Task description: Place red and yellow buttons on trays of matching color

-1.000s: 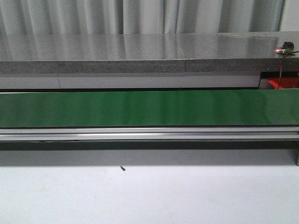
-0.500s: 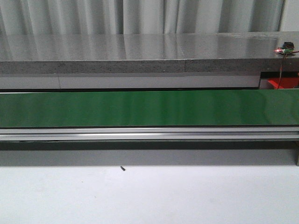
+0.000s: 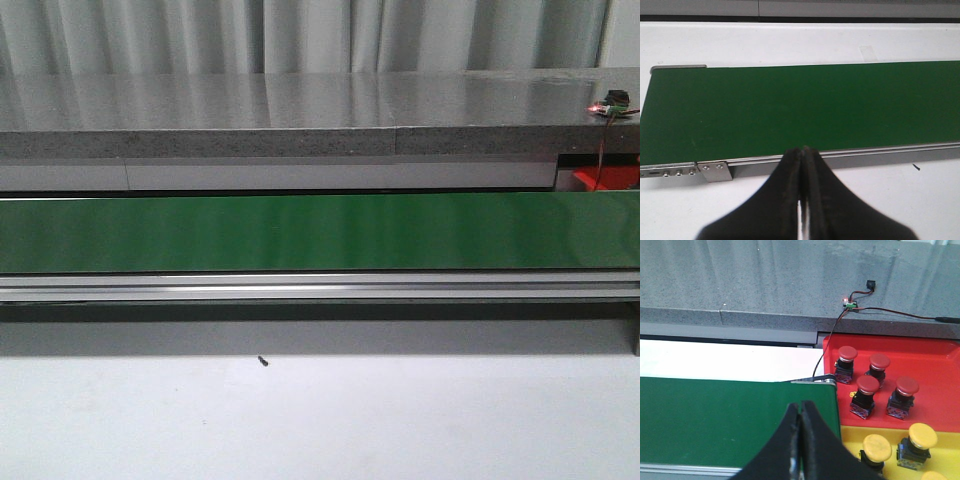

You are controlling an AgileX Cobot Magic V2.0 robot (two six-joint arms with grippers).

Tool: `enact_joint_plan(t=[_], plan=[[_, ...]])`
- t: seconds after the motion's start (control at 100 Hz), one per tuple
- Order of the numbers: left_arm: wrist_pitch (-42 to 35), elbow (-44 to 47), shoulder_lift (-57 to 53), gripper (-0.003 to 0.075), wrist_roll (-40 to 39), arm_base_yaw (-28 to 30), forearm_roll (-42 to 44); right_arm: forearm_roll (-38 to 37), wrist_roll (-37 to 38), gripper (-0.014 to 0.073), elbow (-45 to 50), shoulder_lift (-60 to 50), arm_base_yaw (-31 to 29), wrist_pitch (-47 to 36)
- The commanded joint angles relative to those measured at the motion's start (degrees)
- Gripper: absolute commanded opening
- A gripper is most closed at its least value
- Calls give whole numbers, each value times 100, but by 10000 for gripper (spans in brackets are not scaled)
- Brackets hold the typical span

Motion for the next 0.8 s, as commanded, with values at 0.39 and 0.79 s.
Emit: enact_joint_plan(t=[0.39, 0.79], plan=[[-354, -148, -11, -20, -3, -44, -154, 277, -37, -120, 1175, -1353, 7, -678], [-354, -148, -11, -20, -3, -44, -154, -745, 956, -120, 2290, -1853, 197, -1406]])
